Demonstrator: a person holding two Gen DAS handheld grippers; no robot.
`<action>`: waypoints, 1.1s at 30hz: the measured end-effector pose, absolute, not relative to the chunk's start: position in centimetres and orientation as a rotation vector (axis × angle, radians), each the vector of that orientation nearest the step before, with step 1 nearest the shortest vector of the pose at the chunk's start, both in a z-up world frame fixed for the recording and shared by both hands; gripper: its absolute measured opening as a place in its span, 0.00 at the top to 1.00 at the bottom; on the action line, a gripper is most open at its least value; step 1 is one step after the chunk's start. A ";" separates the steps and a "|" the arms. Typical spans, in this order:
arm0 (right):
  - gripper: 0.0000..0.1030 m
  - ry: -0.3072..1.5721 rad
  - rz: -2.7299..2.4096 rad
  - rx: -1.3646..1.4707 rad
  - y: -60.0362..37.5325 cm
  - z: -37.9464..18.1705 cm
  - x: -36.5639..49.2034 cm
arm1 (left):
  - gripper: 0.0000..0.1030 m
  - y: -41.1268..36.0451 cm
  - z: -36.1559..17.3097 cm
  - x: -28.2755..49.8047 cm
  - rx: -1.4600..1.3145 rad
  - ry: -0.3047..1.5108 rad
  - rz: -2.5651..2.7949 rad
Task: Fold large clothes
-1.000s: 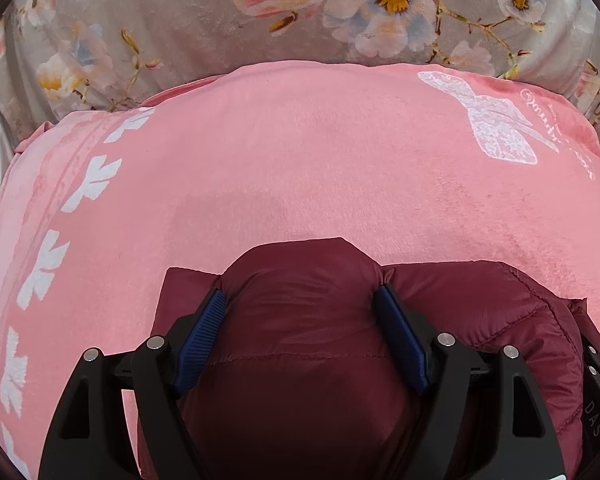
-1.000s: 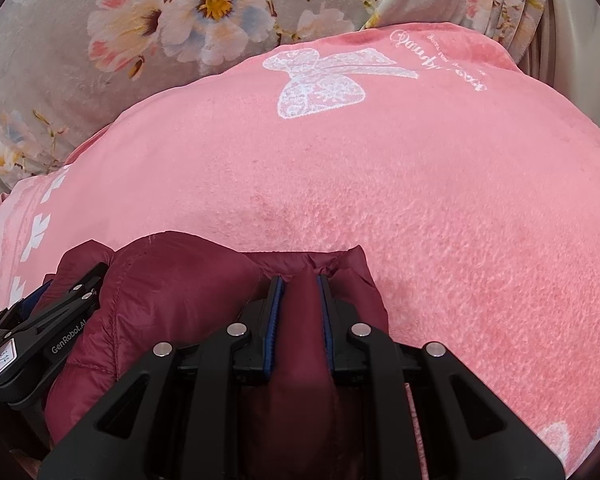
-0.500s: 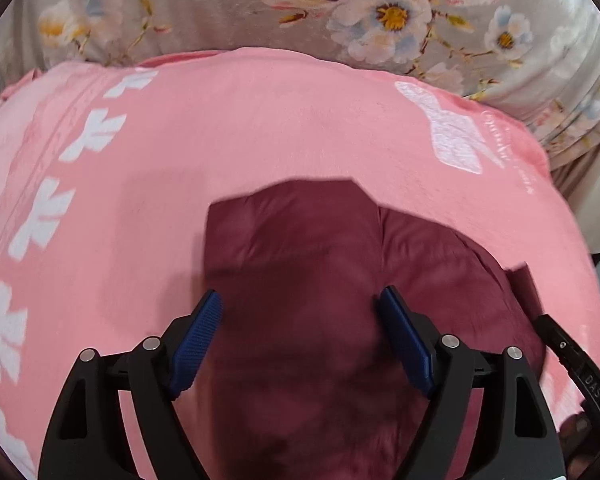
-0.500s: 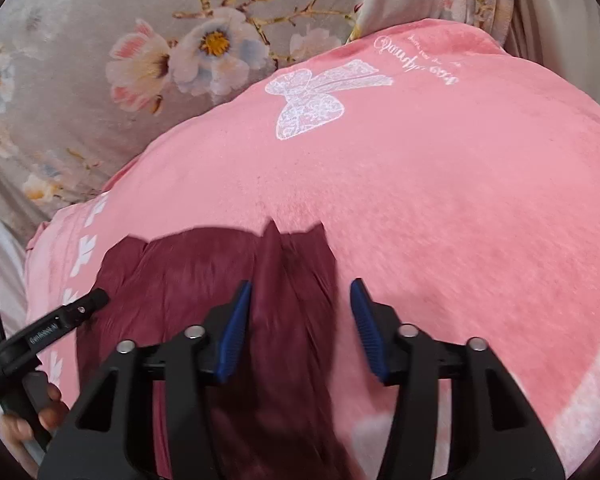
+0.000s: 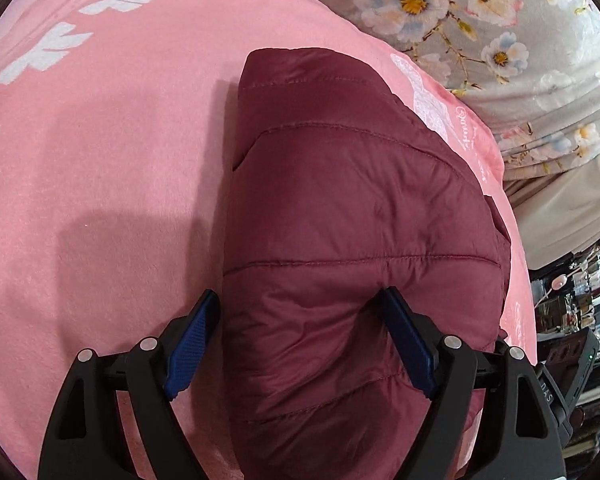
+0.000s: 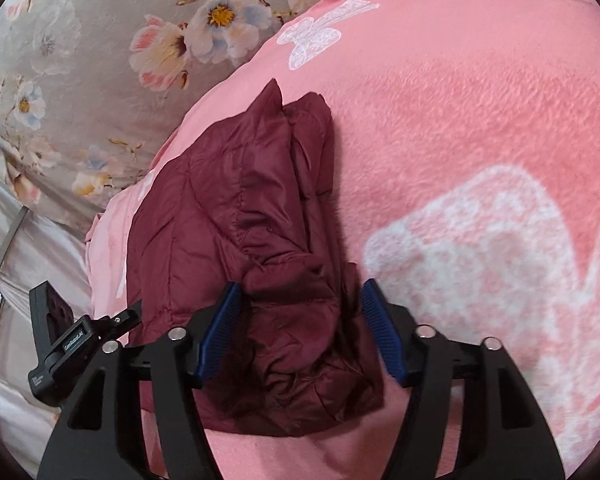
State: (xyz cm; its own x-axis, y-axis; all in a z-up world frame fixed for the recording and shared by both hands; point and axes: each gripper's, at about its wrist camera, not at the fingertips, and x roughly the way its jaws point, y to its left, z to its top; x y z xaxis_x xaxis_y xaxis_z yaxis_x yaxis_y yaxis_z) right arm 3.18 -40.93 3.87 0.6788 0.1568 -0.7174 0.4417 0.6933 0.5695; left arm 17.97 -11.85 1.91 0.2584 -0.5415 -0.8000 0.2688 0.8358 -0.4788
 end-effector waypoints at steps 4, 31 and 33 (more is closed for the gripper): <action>0.36 0.810 -0.179 0.809 -40.7 3.6 4.0 | 0.22 -12.7 1.9 17.9 -0.263 1.177 -0.582; 0.89 0.516 -0.051 0.297 -30.1 17.0 20.8 | 0.74 -8.0 17.2 27.2 0.072 0.576 -0.588; 0.89 0.504 -0.031 0.282 -29.1 16.9 22.9 | 0.74 -6.7 17.4 29.4 0.067 0.550 -0.577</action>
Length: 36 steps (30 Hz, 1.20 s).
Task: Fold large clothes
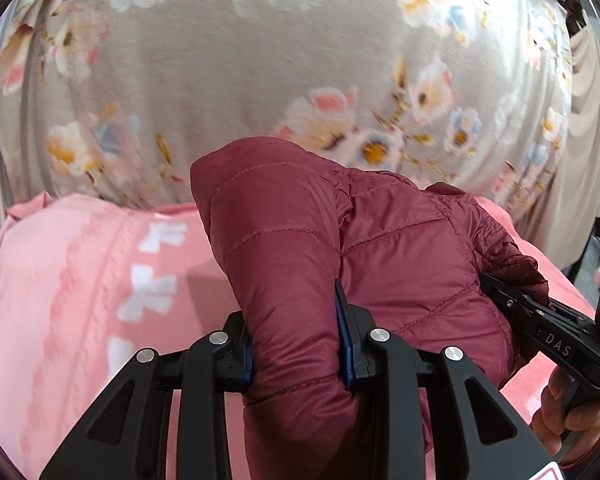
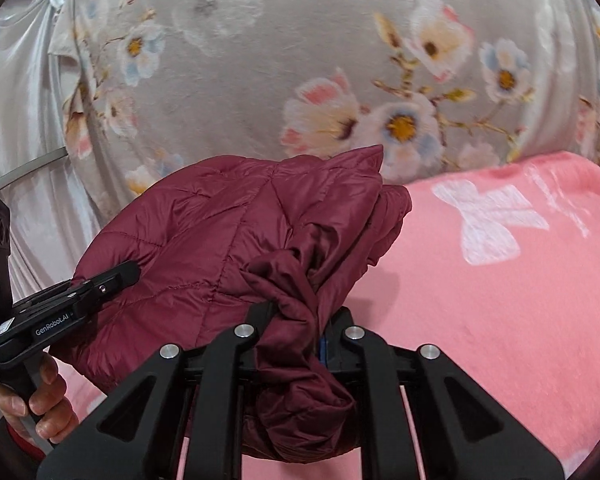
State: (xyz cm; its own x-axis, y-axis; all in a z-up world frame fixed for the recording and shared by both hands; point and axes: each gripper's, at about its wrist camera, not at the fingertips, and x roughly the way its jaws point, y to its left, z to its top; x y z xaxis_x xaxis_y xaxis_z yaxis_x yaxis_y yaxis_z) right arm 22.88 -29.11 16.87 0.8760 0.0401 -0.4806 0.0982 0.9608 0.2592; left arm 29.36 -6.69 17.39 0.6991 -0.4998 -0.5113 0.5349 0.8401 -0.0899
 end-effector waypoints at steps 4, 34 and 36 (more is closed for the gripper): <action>0.89 0.513 -0.008 0.263 -27.4 15.4 26.9 | 0.74 -4.9 16.3 32.6 0.078 0.522 -0.563; 0.86 0.787 -0.030 0.277 -26.3 10.9 27.2 | 0.42 -0.6 8.1 33.0 -0.039 0.985 -0.259; 0.88 0.793 -0.034 0.186 -24.6 11.3 28.0 | 0.42 -1.3 7.7 31.9 -0.040 1.007 -0.286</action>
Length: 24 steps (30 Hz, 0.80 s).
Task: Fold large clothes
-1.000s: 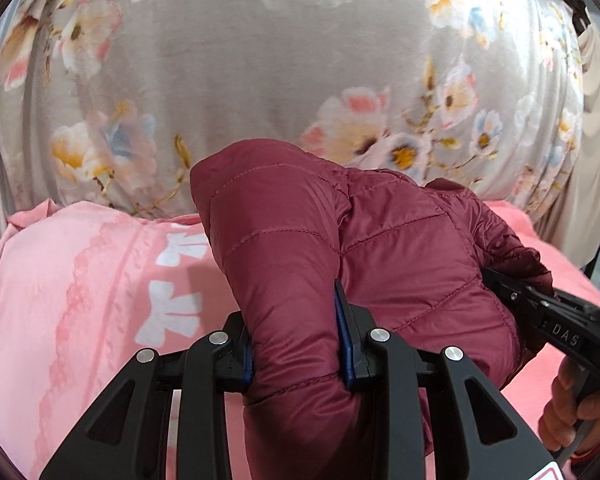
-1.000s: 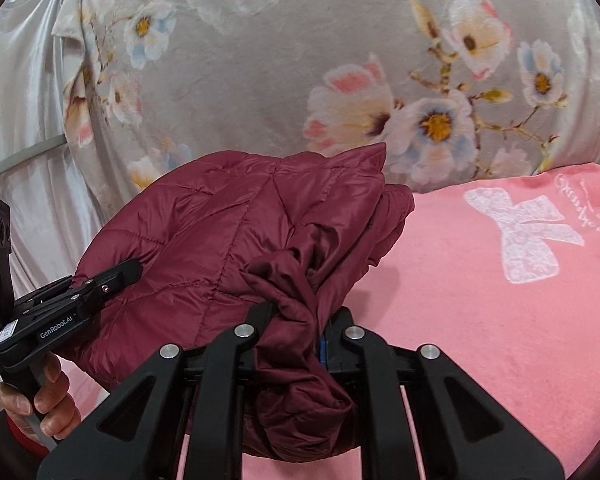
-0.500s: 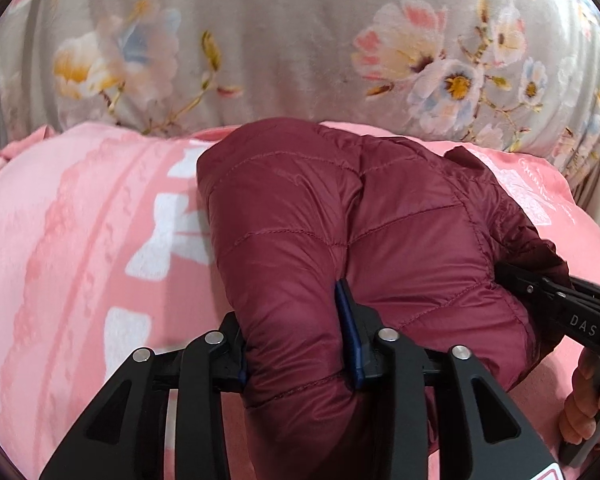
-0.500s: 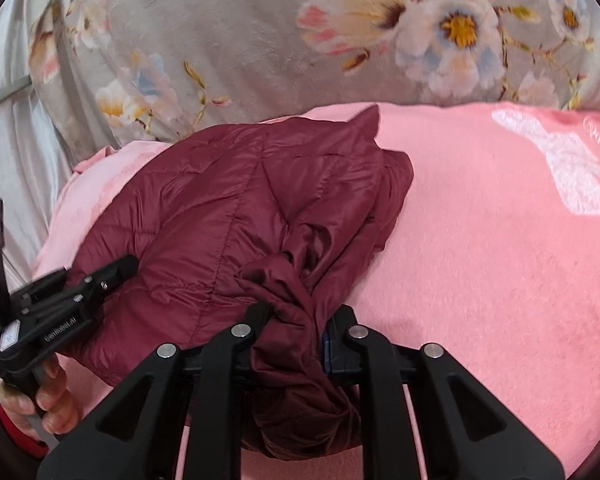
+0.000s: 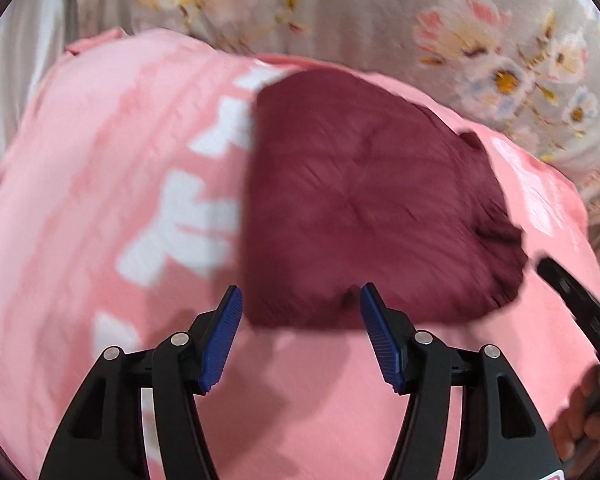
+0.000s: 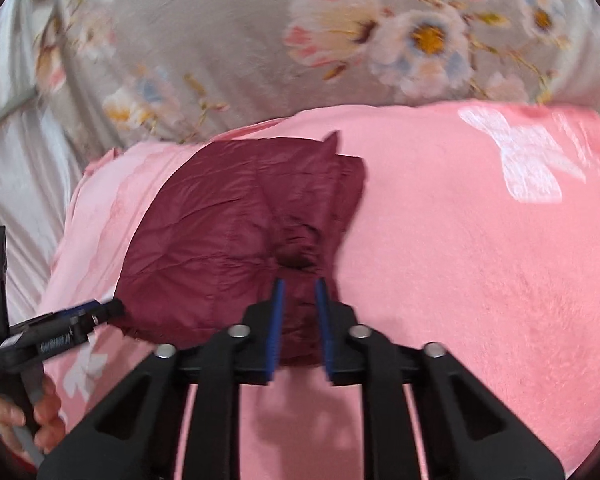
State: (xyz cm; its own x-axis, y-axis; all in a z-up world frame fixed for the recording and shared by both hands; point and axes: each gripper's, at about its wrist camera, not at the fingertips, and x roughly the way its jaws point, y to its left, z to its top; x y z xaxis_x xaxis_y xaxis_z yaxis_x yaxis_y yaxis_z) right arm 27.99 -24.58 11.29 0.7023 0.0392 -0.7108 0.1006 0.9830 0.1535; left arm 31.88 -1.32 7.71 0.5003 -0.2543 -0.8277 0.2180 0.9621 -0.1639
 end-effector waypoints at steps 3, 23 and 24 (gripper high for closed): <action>0.89 0.826 -0.071 0.129 -23.9 10.2 29.2 | 0.42 -2.4 6.5 30.8 0.051 0.995 -0.224; 0.92 0.918 -0.173 0.100 -24.6 3.7 30.8 | 0.35 -1.0 2.0 33.8 0.119 0.942 -0.058; 0.92 0.917 -0.171 0.103 -24.8 3.7 30.7 | 0.35 -1.1 2.0 33.7 0.126 0.936 -0.054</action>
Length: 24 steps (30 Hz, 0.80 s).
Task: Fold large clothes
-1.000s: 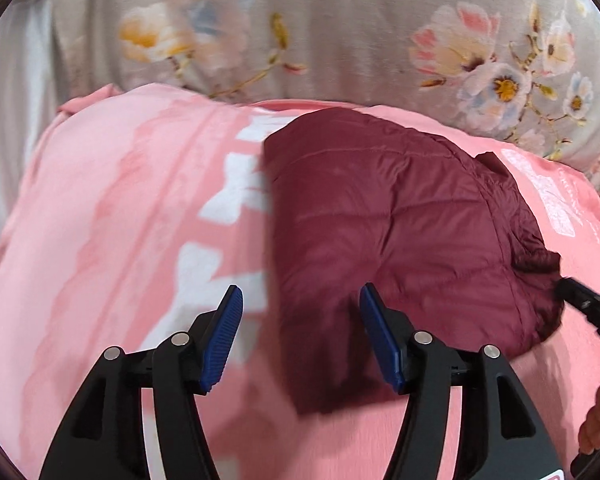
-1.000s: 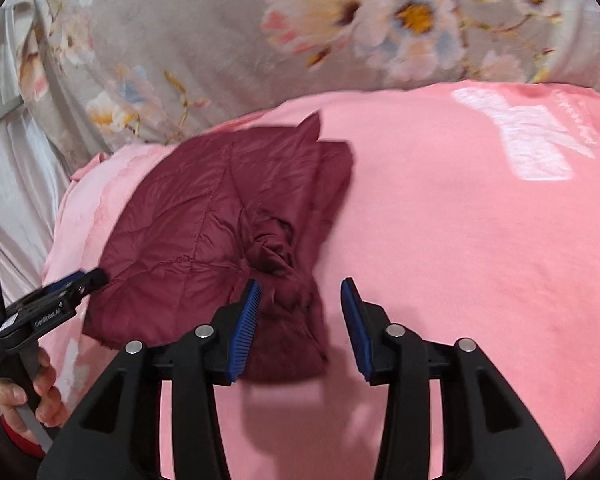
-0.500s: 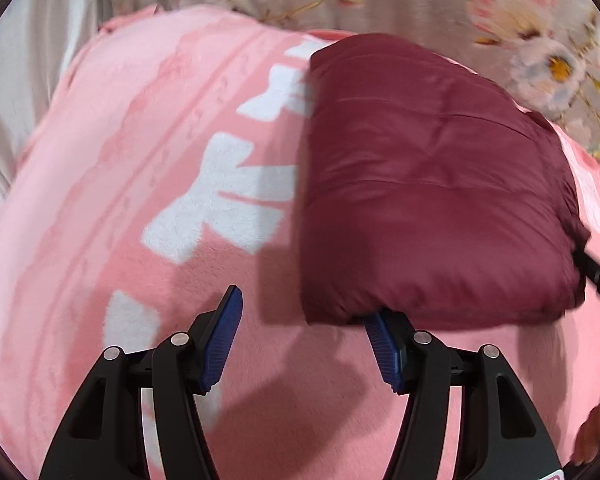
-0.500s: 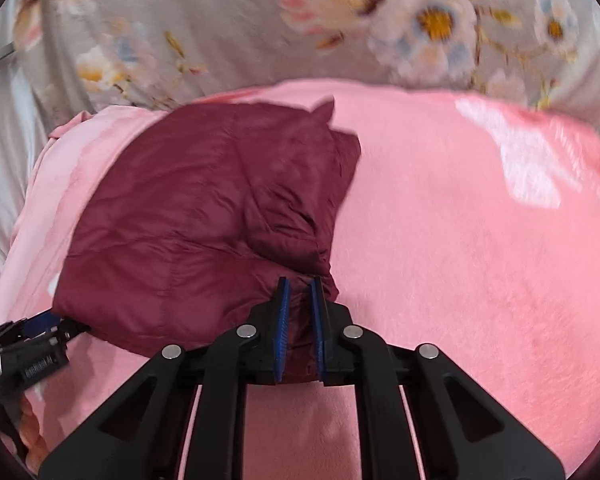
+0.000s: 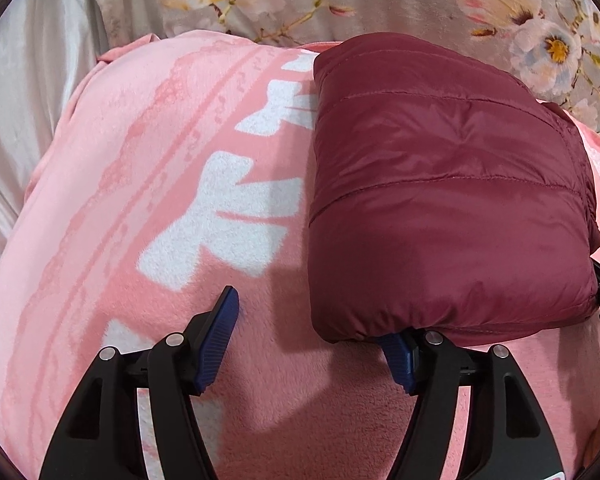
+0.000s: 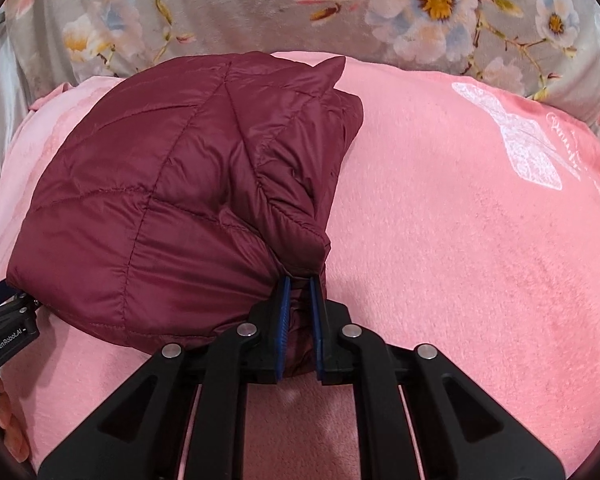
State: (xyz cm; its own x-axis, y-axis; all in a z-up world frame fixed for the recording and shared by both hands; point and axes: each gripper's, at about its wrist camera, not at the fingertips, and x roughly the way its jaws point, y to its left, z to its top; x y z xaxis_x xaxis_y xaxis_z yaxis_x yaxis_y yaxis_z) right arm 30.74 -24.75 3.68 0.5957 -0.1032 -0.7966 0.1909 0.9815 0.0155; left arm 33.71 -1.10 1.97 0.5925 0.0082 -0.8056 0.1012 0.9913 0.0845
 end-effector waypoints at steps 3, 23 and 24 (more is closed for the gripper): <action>0.92 0.915 -0.166 0.120 -25.1 3.7 30.7 | 0.34 -1.2 1.9 33.8 0.142 0.926 -0.044; 0.42 0.850 -0.251 0.144 -22.6 6.0 19.2 | 0.31 -3.1 4.0 23.8 0.171 0.787 -0.048; 0.42 0.856 -0.255 0.147 -22.5 5.9 18.9 | 0.31 -3.1 3.9 23.5 0.165 0.791 -0.049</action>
